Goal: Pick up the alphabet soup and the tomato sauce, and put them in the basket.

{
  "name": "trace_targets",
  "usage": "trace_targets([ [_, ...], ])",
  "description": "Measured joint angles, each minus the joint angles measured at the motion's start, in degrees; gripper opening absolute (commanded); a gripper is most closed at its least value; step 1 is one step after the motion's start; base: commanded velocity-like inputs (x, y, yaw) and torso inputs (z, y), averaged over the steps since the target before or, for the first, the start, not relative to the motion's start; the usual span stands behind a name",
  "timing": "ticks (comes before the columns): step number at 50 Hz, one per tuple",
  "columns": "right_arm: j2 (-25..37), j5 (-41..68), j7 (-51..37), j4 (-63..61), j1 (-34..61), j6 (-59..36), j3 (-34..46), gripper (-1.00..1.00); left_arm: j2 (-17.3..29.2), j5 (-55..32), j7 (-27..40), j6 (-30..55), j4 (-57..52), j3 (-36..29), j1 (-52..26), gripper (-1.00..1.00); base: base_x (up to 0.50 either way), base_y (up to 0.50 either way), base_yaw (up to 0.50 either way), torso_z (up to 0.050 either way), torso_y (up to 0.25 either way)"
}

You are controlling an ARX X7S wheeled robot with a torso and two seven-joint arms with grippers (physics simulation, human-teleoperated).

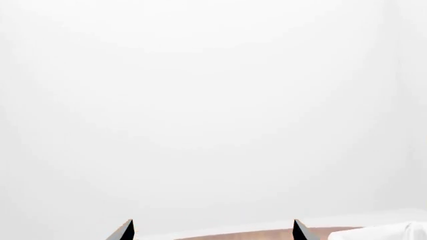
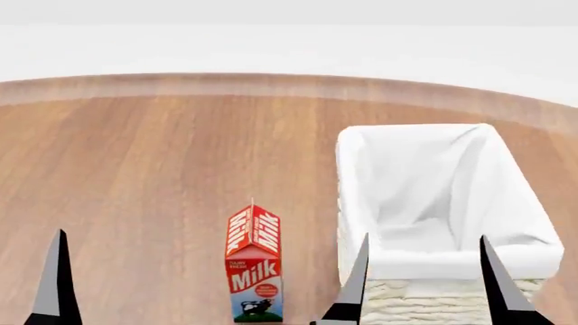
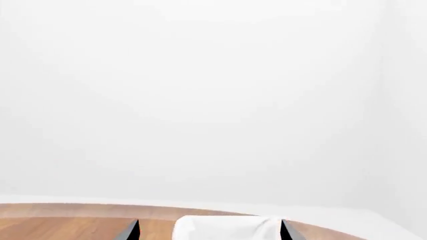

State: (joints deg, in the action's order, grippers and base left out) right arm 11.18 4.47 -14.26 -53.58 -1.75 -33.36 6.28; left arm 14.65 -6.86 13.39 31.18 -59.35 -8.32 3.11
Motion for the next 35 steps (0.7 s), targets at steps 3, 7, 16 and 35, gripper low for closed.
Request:
trace_targets([
  [3, 0.1, 0.5, 0.0, 0.0, -0.1, 0.3, -0.1, 1.0, 0.3, -0.2, 0.3, 0.0, 0.0, -0.1, 0.0, 1.0, 0.0, -0.5, 0.0, 0.0, 0.0],
  [7, 0.3, 1.1, -0.1, 0.0, -0.2, 0.5, -0.2, 1.0, 0.6, -0.5, 0.8, -0.1, 0.0, -0.3, 0.0, 1.0, 0.0, -0.5, 0.0, 0.0, 0.0],
  [16, 0.7, 2.1, -0.4, 0.0, -0.3, 0.9, -0.3, 1.0, 1.3, -1.1, 1.7, -0.4, 0.2, -0.7, 0.0, 1.0, 0.0, -0.5, 0.0, 0.0, 0.0],
  [35, 1.5, 3.2, -1.4, 0.1, -0.1, 0.4, -0.3, 1.0, 2.7, -2.2, 3.5, -0.4, 0.4, -1.5, -0.2, 1.0, 0.0, -0.5, 0.0, 0.0, 0.0],
])
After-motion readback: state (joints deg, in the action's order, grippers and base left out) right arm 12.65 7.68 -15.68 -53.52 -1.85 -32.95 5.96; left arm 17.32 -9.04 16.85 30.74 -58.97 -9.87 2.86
